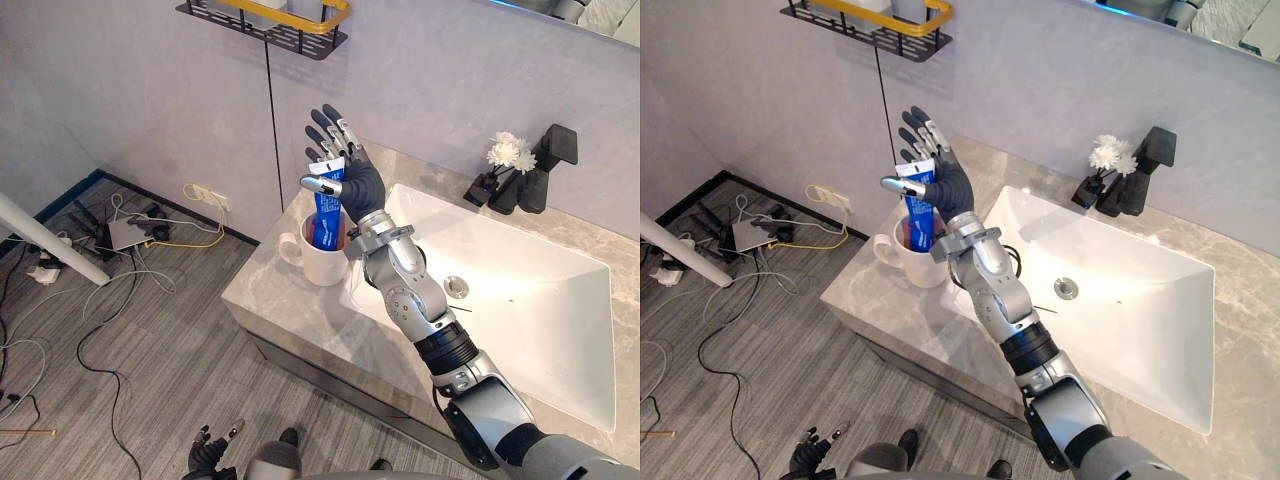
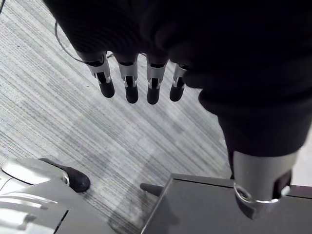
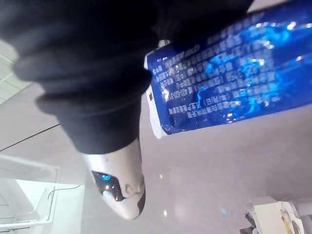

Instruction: Organize washtable

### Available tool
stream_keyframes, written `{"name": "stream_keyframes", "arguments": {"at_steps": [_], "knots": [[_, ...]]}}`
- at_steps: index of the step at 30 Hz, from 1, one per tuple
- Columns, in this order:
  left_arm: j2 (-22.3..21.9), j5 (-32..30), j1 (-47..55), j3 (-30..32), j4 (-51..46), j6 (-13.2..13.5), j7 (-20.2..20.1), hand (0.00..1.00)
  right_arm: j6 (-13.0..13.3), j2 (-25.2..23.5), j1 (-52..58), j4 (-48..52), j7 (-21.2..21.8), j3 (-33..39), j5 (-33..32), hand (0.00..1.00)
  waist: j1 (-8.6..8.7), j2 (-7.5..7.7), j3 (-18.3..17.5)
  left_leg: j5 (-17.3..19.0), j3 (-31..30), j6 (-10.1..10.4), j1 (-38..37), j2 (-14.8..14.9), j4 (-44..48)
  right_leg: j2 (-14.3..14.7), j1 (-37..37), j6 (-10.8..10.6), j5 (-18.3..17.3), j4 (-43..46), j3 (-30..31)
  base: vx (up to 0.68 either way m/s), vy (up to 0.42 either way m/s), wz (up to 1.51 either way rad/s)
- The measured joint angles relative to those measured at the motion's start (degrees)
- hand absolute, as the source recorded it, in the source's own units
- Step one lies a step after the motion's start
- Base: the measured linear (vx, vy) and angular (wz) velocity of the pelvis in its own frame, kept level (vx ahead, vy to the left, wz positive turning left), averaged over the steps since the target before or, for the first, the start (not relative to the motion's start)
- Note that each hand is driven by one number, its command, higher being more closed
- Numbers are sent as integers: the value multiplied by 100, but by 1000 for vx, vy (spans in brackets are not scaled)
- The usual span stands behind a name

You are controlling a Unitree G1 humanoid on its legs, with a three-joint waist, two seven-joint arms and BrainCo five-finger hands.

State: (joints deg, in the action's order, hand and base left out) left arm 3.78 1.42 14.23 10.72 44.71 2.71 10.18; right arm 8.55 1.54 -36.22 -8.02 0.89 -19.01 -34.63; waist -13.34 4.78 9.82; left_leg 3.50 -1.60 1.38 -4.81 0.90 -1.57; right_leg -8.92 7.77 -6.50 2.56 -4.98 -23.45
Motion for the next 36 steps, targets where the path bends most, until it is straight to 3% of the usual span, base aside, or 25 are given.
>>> {"name": "stream_keyframes", "arguments": {"at_steps": [15,21,25,31,36], "knots": [[12,-4,5,8,45,-2,0,0,183,139,76,960,-68,321,211,0,103,4,-3,-1,31,-1,-32,-10,27,-12,1,0,0,7,21,0,0,0],[34,-74,15,12,85,-2,-3,0,301,619,283,1951,-107,881,466,0,230,7,-7,-1,74,0,-47,-11,14,-17,-18,0,0,9,60,0,0,-3],[24,-233,42,27,87,-2,-4,0,561,988,467,2747,-217,1706,883,0,341,3,-106,-1,244,-2,-78,-14,-53,-25,-107,-1,1,13,161,-16,2,-19],[-34,-266,43,126,94,-1,-9,0,831,1267,890,3238,-350,2907,885,0,631,-35,-246,-2,331,-3,-82,-14,-90,-25,-171,-2,1,13,206,-18,-8,-10],[-126,-282,37,135,92,1,-17,0,1036,1613,1371,3549,-602,4420,989,0,751,-135,-462,-4,370,-6,-94,-14,-154,-21,-214,-2,1,4,263,-6,-5,-5]]}}
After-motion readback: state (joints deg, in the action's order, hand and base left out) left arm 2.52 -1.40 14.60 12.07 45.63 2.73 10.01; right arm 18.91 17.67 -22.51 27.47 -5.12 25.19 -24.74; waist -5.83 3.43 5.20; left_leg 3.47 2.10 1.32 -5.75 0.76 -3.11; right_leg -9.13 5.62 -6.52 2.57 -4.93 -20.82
